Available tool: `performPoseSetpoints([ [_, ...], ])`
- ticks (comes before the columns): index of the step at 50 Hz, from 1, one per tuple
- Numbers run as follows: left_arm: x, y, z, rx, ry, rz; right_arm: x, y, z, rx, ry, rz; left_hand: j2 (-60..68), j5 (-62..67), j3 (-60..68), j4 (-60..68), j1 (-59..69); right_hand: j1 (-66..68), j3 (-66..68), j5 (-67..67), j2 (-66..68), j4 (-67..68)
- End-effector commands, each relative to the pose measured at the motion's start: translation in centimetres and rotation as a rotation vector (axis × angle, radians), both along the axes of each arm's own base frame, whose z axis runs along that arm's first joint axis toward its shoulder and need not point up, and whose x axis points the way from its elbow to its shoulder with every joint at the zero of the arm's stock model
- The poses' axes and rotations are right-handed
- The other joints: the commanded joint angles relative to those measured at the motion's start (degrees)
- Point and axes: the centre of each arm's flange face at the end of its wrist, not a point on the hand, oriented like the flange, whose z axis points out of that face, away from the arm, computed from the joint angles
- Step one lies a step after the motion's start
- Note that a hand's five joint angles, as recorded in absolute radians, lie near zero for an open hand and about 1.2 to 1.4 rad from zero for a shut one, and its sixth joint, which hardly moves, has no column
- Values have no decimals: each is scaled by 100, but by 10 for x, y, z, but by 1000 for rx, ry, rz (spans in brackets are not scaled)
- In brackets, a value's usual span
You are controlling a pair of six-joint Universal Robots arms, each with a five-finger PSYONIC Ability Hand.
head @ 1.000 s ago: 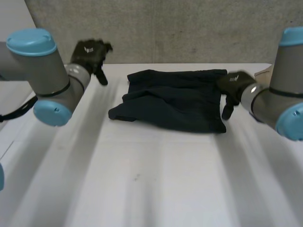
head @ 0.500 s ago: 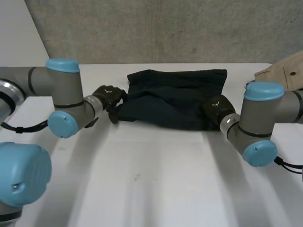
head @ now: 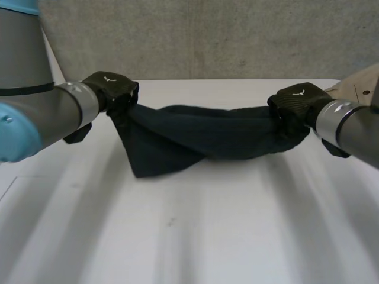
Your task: Fold the laundry.
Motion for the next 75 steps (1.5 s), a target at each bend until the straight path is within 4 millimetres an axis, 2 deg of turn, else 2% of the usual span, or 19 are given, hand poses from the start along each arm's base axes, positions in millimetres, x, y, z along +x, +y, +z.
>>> performPoseSetpoints([
  [1,5,30,-8,24,-102,-100,-5,16,6,168,124,77,1152,1230,1201,1157,1557,1604,1238,1232,1293,1178],
  [3,4,26,-17,33,-125,-111,-4,14,-2,194,160,95,1152,1230,1201,1157,1557,1604,1238,1232,1293,1178],
  [7,-4,9,-60,96,-173,-117,6,4,-28,216,214,115,1152,1230,1201,1157,1557,1604,1238,1232,1293,1178],
  [12,-20,-23,-98,84,-166,-83,23,-28,-72,136,198,27,1152,1230,1201,1157,1557,1604,1238,1232,1293,1178],
  [18,-36,-54,-112,-11,-119,-41,43,-54,-96,-45,114,-36,1152,1230,1201,1157,1557,1604,1238,1232,1293,1178],
  [20,-42,-58,-111,-40,-102,-38,51,-58,-100,-119,86,-41,103,181,152,108,508,1604,1238,1232,1293,1178],
  [22,-46,-57,-109,-50,-97,-45,56,-60,-99,-165,70,-44,-2733,-2655,-2684,-2728,-2328,-1958,-2324,-2330,-2270,-2384],
  [23,-47,-55,-105,-59,-101,-48,59,-58,-97,-190,70,-52,-5613,-5535,-5564,-5608,-5208,-5396,-5762,-5768,-5707,-5822],
  [24,-48,-53,-101,-67,-99,-48,59,-55,-97,-191,73,-59,-5848,-5770,-5799,-5843,-5443,-5396,-5762,-5768,-5707,-5822],
  [26,-47,-50,-92,-73,-92,-41,57,-51,-94,-189,78,-77,-5848,-5770,-5799,-5843,-5443,-5396,-5762,-5768,-5707,-5822],
  [33,-21,-33,-59,-75,-101,23,32,-23,-45,-174,58,-100,-5848,-5770,-5799,-5843,-5443,-5396,-5762,-5768,-5707,-5822],
  [36,-10,-20,-57,-54,-106,23,21,-5,-32,-134,76,-68,-5848,-5770,-5799,-5843,-5443,-5396,-5762,-5768,-5707,-5822],
  [39,-3,-7,-64,-13,-109,-7,10,11,-31,-64,102,-36,-5291,-5213,-5242,-5286,-4887,-4070,-4436,-4442,-4381,-4496],
  [47,-2,19,-94,120,-114,-99,0,35,-59,82,138,26,-3556,-3478,-3507,-3551,-3151,-2721,-3087,-3093,-3033,-3148],
  [54,-10,15,-120,143,-121,-99,11,28,-95,-4,132,121,-4027,-3949,-3978,-4022,-3622,-2922,-3288,-3294,-3234,-3349],
  [67,-27,16,-140,131,-161,-79,20,0,-141,-135,159,143,-4263,-4185,-4214,-4258,-3858,-3058,-3424,-3430,-3369,-3484],
  [70,-32,18,-142,123,-163,-84,20,-7,-146,-160,154,136,-3375,-3297,-3326,-3370,-2970,-2757,-3122,-3129,-3068,-3183],
  [73,-36,16,-145,102,-161,-82,20,-15,-148,-188,141,127,-991,-913,-942,-986,-587,-1196,-1561,-1568,-1507,-1622],
  [75,-38,13,-143,78,-154,-78,21,-20,-144,-209,126,118,1141,1219,1190,1146,1546,1586,1220,1214,1275,1160],
])
